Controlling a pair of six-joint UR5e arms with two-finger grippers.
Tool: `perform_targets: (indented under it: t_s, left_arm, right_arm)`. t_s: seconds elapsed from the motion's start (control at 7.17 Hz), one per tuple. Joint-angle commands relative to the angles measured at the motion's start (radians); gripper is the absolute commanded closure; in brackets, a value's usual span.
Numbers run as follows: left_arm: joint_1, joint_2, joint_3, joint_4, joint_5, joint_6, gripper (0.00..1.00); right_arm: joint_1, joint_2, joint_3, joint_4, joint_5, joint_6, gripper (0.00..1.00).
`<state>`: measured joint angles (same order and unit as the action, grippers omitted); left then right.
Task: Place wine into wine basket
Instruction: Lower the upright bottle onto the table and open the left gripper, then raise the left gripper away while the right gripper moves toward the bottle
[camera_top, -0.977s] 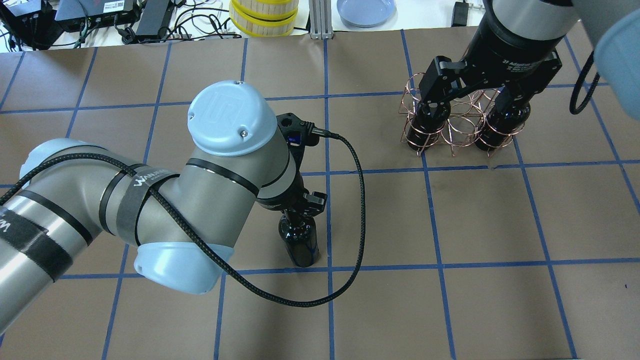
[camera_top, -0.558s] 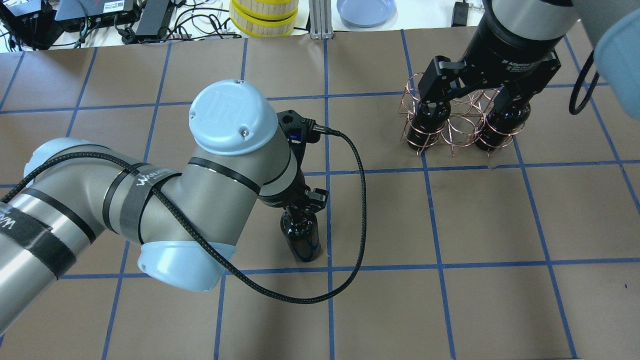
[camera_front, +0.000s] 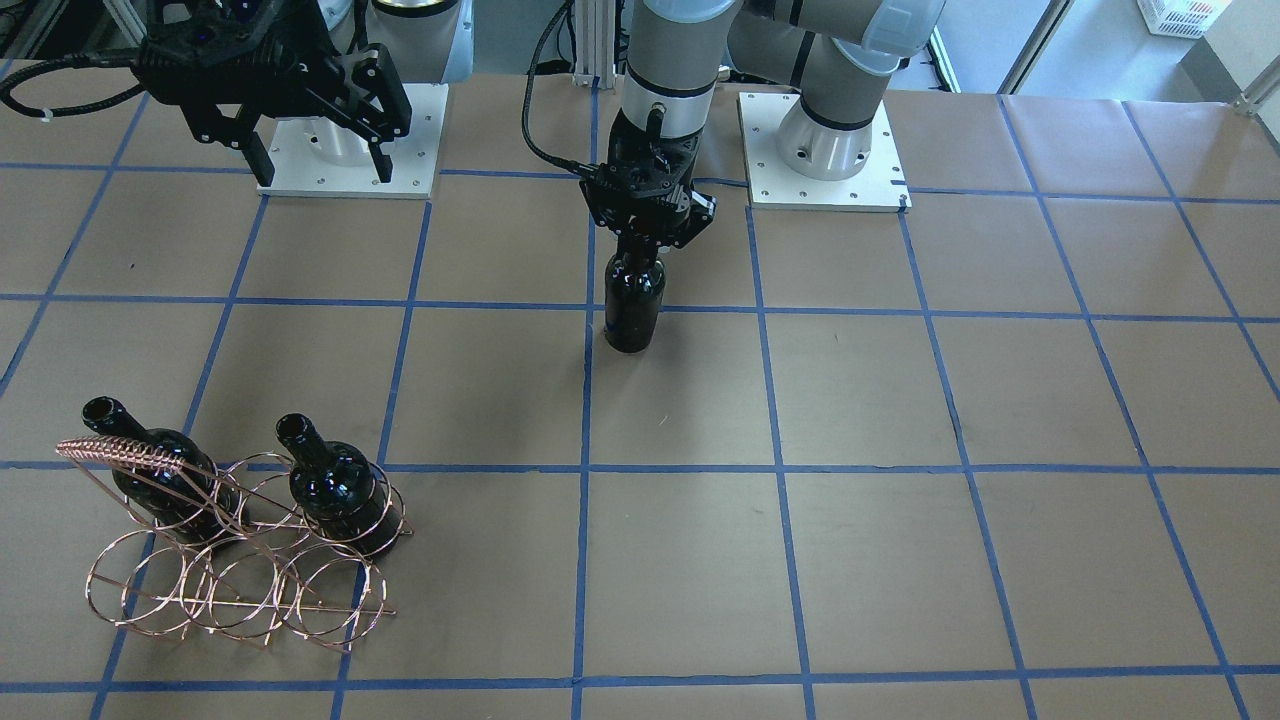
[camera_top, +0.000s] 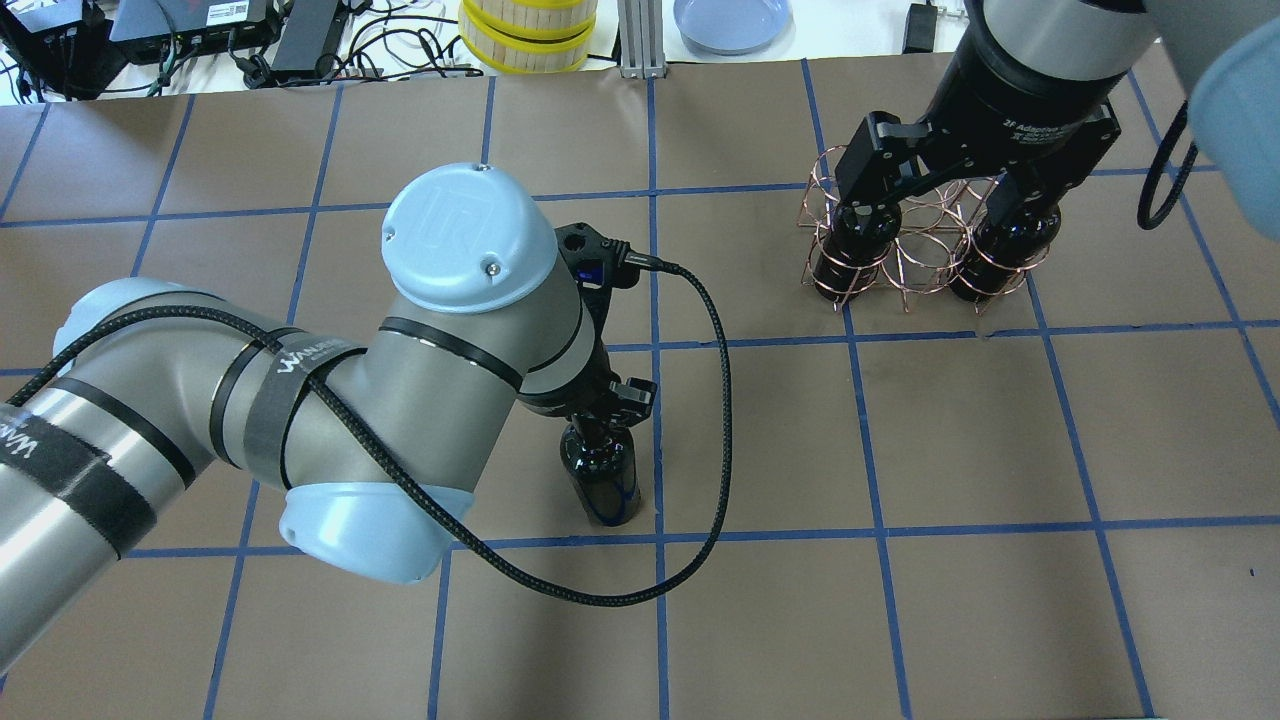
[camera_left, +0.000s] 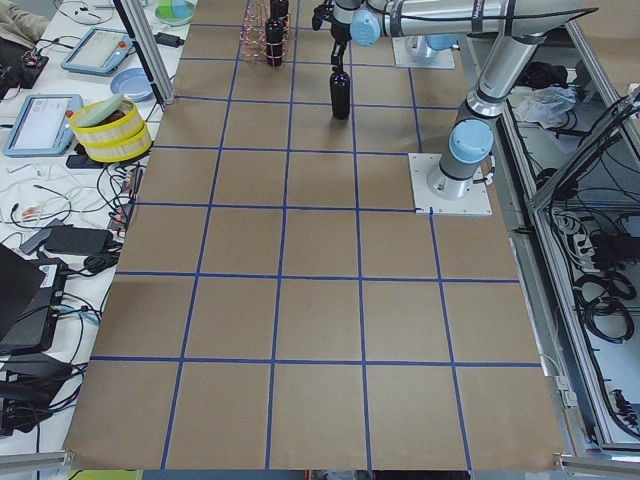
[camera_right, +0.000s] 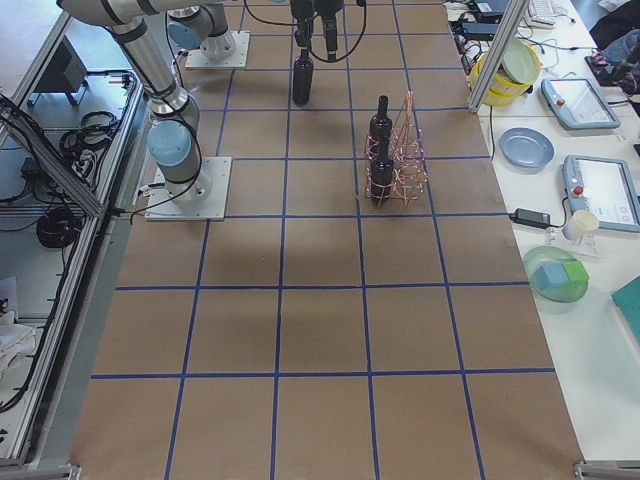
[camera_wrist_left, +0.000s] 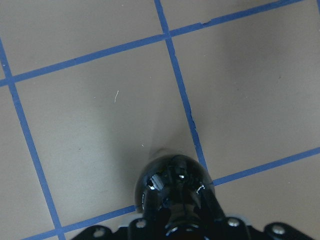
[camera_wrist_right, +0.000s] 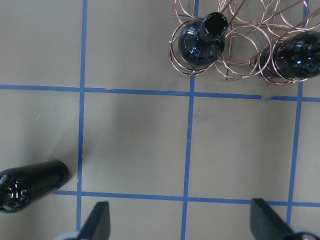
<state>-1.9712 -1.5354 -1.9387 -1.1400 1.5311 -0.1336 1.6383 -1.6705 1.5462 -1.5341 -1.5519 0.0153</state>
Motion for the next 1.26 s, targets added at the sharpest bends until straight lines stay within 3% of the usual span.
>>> perform_targets:
  t_s: [0.0, 0.14, 0.28, 0.7, 0.84, 0.98, 1.12]
  left_arm:
    - [0.0, 0.0, -0.002, -0.001, 0.001, -0.009, 0.93]
    - [0.0, 0.0, -0.002, -0.003, 0.001, -0.024, 0.66]
    - [0.0, 0.0, -0.002, -0.004, 0.003, -0.085, 0.47]
    - [0.0, -0.003, 0.003, -0.004, 0.003, -0.093, 0.44]
    - [0.008, -0.003, 0.016, 0.003, 0.001, -0.081, 0.37]
    - [0.067, -0.002, 0.076, -0.032, 0.001, -0.075, 0.2]
    - [0.149, -0.002, 0.177, -0.175, -0.012, -0.072, 0.16]
  right_arm:
    - [0.0, 0.0, 0.0, 0.0, 0.001, 0.0, 0.0]
    - [0.0, 0.0, 0.0, 0.0, 0.003, 0.002, 0.0]
    - [0.0, 0.0, 0.0, 0.002, 0.003, 0.002, 0.0]
    - [0.0, 0.0, 0.0, 0.015, 0.003, 0.0, 0.0]
    - [0.0, 0.0, 0.0, 0.014, 0.001, 0.0, 0.0]
    - [0.0, 0.0, 0.0, 0.015, 0.001, 0.002, 0.0]
    - [0.0, 0.003, 0.006, 0.014, 0.004, 0.002, 0.0]
